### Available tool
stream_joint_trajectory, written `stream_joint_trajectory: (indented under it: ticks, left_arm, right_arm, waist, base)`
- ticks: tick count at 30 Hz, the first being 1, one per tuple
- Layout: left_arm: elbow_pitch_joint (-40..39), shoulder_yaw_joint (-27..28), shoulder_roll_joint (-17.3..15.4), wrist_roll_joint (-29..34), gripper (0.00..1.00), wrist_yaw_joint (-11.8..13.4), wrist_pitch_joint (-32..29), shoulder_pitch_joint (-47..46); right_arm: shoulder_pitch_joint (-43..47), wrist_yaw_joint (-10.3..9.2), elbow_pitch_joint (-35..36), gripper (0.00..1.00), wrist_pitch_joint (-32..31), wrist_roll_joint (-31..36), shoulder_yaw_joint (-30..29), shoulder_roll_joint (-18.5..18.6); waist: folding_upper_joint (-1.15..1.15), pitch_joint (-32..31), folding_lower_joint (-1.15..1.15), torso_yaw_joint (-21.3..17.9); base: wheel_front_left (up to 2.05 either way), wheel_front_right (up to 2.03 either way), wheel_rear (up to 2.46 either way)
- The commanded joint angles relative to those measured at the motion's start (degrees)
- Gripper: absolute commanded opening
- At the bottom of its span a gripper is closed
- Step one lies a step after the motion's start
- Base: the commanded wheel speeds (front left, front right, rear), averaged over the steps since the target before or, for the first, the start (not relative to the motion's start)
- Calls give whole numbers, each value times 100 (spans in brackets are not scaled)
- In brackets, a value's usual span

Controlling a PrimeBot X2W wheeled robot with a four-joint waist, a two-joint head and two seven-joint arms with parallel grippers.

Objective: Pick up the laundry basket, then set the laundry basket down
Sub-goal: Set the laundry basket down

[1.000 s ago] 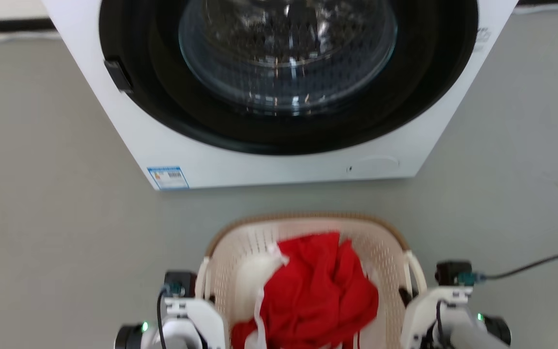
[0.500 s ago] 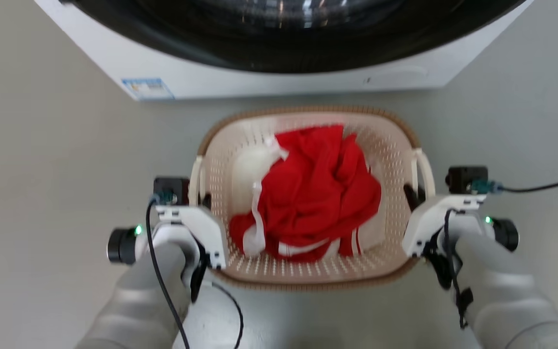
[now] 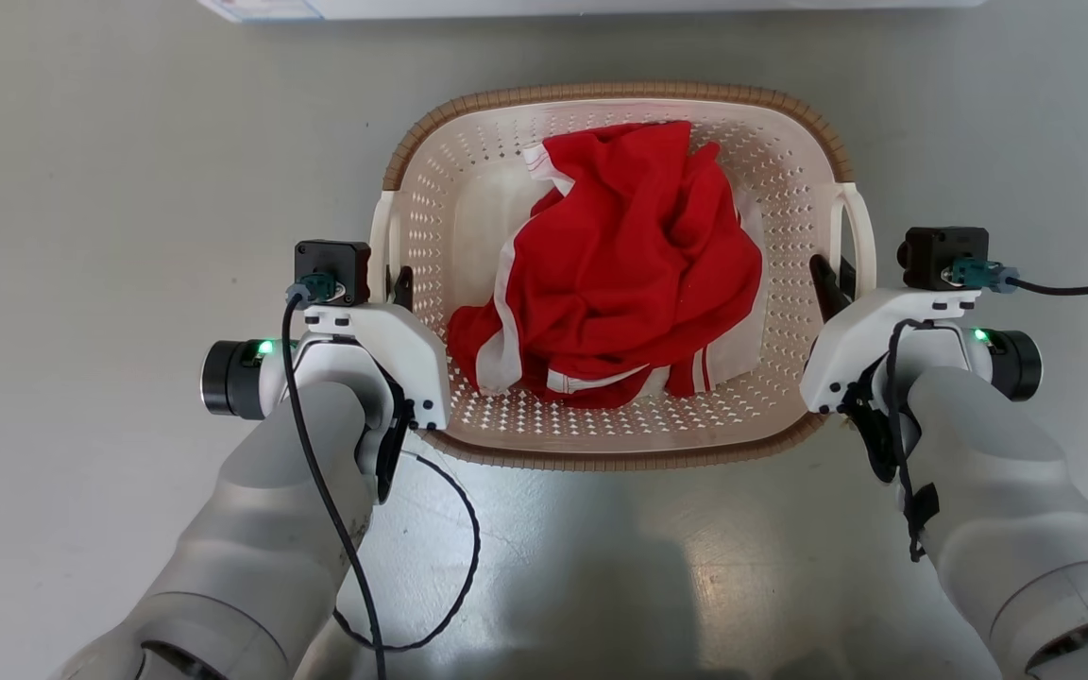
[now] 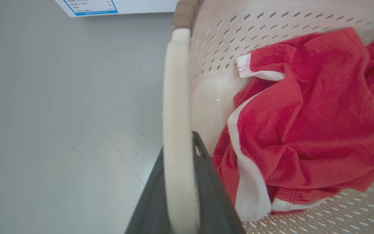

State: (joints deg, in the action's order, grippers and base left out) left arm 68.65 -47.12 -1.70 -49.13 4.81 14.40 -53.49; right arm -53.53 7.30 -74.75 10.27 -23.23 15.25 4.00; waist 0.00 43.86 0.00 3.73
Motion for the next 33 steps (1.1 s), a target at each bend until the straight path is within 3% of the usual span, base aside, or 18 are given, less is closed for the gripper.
stream_joint_trajectory:
  ticks: [1,33]
  left_arm:
    - [-71,108,-118,91,0,51,59,-58]
    - [-89,771,-130,928,0,0,60,-353]
  right_arm:
    - [18,19,79,0,125,49,77,-113]
    - [-306,19,79,0,278,258,51,-113]
  waist:
    - [0,67,0,27]
    - [0,621,0,-30]
  base:
    - [0,0,0]
    - [0,0,0]
